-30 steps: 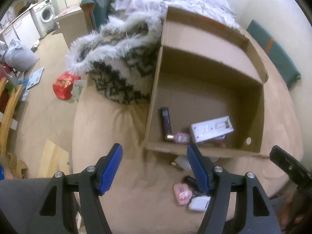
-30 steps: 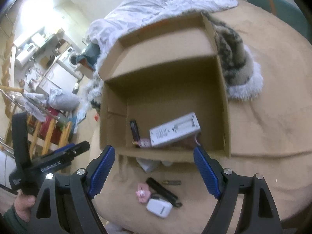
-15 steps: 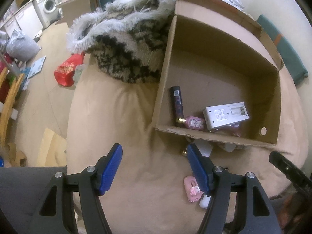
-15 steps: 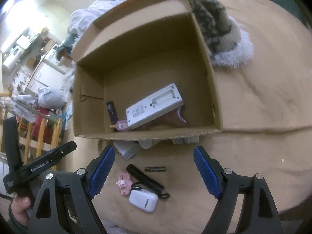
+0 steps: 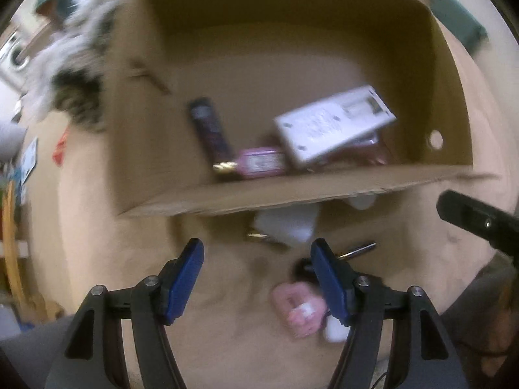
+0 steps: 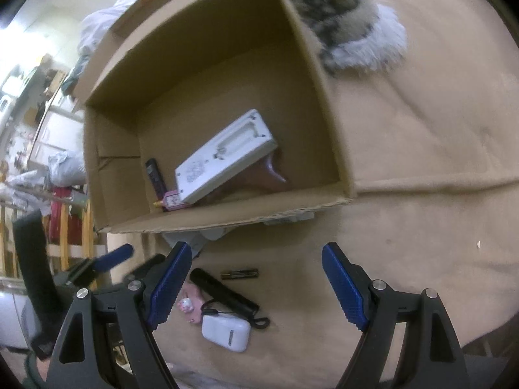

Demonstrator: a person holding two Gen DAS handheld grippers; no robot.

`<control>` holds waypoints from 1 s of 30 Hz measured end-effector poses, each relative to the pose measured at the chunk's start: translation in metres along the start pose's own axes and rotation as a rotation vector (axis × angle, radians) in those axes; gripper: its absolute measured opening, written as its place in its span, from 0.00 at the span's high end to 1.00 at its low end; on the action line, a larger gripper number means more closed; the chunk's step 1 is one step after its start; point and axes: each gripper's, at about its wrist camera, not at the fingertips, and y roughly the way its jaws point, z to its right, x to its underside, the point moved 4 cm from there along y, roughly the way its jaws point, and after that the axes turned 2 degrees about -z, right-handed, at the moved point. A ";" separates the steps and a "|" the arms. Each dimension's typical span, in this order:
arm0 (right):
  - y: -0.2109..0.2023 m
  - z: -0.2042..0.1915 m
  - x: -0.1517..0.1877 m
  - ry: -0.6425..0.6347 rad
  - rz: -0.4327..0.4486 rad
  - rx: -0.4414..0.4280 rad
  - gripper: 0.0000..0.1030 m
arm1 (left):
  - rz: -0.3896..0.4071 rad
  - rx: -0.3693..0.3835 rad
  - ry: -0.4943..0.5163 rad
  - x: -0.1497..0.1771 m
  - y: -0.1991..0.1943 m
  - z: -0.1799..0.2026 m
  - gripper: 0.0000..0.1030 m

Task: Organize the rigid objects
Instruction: 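Grasp the white charger plug with the left tool while the right tool grasps a white pill bottle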

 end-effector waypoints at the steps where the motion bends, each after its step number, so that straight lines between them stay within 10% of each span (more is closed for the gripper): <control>1: 0.000 0.002 0.000 0.011 -0.004 -0.002 0.15 | -0.005 -0.011 0.019 -0.002 0.005 0.005 0.36; 27: 0.082 -0.004 -0.029 -0.134 -0.083 0.247 0.20 | -0.038 0.018 -0.015 -0.014 0.031 0.000 0.61; 30: 0.085 -0.003 -0.034 -0.131 -0.076 0.265 0.38 | -0.038 0.017 -0.039 -0.014 0.031 -0.006 0.61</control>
